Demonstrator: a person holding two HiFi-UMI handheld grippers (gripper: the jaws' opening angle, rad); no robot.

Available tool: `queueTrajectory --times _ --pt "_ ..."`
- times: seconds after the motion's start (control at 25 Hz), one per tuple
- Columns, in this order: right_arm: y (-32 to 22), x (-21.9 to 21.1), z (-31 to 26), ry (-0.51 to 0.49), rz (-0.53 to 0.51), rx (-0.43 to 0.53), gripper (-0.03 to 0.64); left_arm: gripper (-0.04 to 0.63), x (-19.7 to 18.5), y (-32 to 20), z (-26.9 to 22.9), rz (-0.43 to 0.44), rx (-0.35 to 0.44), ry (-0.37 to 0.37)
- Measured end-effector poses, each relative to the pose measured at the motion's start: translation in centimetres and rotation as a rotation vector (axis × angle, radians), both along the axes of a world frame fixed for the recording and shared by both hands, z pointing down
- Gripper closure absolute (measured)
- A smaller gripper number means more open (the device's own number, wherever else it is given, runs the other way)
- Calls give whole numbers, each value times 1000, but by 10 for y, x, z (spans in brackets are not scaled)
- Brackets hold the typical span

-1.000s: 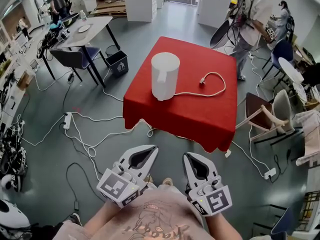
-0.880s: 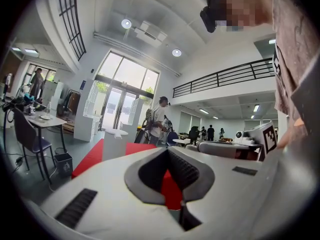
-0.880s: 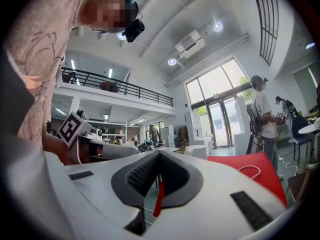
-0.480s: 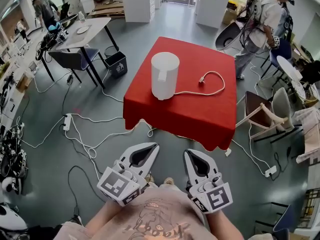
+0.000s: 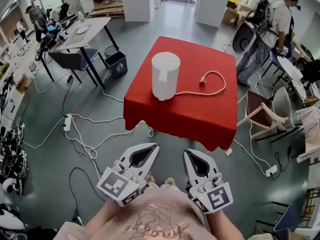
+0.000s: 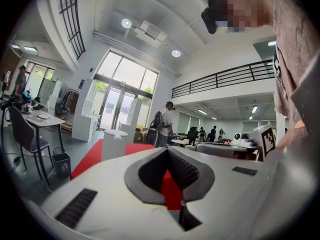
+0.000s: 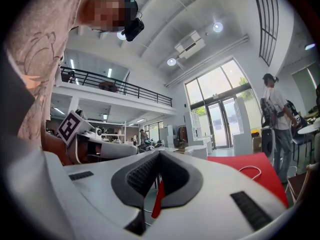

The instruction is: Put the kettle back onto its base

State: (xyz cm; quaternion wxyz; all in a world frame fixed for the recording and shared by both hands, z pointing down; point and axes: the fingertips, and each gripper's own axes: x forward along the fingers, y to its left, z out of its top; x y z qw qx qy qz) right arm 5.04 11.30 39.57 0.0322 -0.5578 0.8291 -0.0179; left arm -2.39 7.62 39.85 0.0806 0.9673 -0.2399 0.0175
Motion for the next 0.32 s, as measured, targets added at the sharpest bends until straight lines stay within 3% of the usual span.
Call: queueTrajectory --times 0.32 --pt "-6 -7 3 2 -12 -8 609 604 -6 -5 3 -1 -11 4"
